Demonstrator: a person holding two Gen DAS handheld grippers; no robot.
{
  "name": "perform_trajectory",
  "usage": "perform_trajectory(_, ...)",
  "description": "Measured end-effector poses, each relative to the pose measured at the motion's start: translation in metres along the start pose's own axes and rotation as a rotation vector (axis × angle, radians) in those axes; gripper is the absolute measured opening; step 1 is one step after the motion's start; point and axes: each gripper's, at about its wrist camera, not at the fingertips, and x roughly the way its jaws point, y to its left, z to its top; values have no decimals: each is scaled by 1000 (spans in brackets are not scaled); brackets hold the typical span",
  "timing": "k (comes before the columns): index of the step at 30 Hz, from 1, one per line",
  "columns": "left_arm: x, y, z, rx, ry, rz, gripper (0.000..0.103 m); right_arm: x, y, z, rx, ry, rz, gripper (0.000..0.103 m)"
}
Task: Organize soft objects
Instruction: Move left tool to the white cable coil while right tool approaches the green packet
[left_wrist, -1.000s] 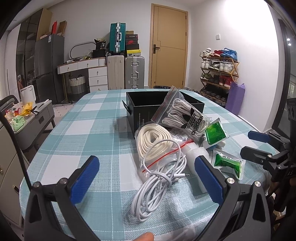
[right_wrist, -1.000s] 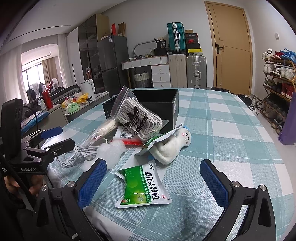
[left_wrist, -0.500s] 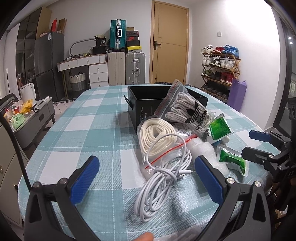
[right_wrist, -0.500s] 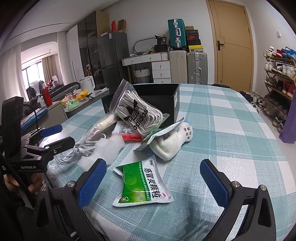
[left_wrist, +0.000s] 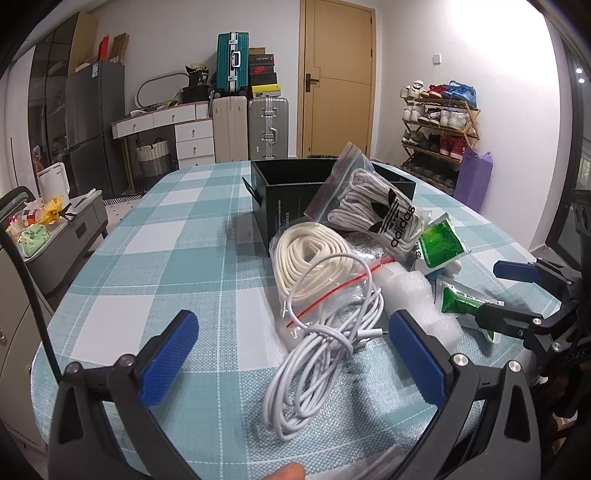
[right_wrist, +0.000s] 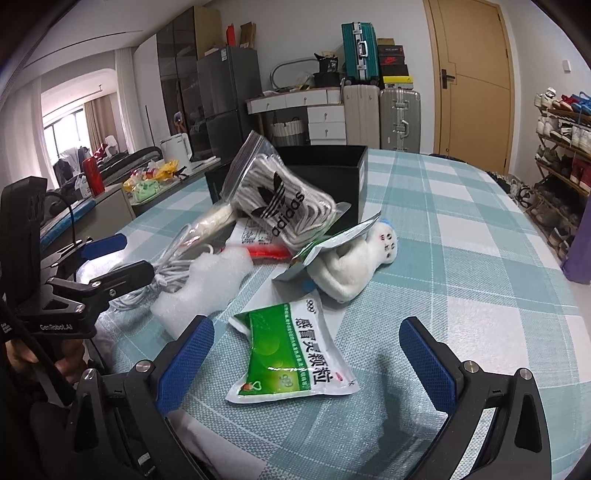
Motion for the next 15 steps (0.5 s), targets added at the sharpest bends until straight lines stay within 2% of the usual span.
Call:
perform_trajectory(6, 3, -1, -2, 5, 29, -29, 103, 2, 4, -2, -13, 14, 16, 99)
perform_trajectory(15, 6, -4, -4, 26, 41, -69, 102, 5, 5, -3, -17, 23, 27, 99)
